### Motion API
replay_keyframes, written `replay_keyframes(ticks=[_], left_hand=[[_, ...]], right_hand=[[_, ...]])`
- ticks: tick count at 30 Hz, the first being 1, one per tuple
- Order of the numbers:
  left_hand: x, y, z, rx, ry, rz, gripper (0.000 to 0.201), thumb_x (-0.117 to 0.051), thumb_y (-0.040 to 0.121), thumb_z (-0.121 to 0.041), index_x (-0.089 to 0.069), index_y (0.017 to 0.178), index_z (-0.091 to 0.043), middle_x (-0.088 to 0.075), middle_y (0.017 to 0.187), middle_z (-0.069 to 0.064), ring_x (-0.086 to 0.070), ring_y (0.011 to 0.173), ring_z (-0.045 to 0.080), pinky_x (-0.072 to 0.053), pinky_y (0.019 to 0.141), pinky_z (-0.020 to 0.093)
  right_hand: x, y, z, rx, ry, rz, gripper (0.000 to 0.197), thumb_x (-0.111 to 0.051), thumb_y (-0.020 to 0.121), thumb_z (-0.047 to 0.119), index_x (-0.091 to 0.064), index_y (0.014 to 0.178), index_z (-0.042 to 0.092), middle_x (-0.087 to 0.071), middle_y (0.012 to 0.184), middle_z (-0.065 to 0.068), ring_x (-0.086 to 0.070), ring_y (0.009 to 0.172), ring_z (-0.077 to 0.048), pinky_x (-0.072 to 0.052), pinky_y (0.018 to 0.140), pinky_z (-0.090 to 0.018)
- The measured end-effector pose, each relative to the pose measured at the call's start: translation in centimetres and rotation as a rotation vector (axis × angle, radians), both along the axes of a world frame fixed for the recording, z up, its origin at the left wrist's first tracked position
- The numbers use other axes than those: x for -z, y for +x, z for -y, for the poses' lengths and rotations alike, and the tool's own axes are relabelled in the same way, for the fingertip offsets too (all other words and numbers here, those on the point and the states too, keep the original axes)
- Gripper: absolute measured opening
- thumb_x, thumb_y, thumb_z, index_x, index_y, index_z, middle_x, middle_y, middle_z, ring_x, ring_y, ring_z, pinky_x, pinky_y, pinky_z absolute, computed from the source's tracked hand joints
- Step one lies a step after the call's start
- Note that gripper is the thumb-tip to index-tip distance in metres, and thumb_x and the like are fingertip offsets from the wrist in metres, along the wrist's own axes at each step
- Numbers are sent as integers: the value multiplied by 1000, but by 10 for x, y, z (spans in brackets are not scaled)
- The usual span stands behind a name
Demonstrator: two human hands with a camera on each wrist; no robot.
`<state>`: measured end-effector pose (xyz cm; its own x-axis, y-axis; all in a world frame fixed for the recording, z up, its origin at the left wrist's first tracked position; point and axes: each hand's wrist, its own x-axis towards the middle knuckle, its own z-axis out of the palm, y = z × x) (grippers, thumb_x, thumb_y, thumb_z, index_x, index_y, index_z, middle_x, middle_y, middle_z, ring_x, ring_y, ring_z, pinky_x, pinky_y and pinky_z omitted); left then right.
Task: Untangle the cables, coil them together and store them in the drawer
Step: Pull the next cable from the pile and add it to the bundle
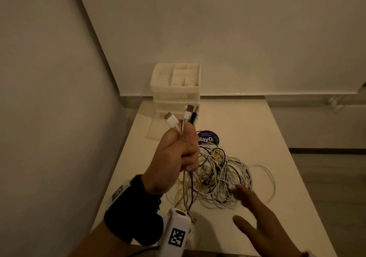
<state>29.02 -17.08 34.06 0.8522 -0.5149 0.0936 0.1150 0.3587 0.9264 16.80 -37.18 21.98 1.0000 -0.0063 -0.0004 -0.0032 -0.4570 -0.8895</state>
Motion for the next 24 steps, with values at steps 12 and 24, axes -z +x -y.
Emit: replay_keyframes(ticks=[12,24], left_hand=[[8,-19,-24,-23,51,23,36,-39,93,-43,-44,70,-16,-39,63,-1,-42,53,14,-44,58,31],[-10,-7,-50,-78,-134,76,46,-55,88,-48,-32,69,-13,-28,55,-5,-21,40,5,-17,41,20]], right_hand=[[-34,43,-101,-356,251,127,16,-39,99,36,-50,94,26,-54,72,-6,-52,60,-19,-47,60,-36],[26,27,-84,-604,116,-200,24,-33,104,30,-47,91,16,-48,73,11,-48,66,-2,-41,68,-17]])
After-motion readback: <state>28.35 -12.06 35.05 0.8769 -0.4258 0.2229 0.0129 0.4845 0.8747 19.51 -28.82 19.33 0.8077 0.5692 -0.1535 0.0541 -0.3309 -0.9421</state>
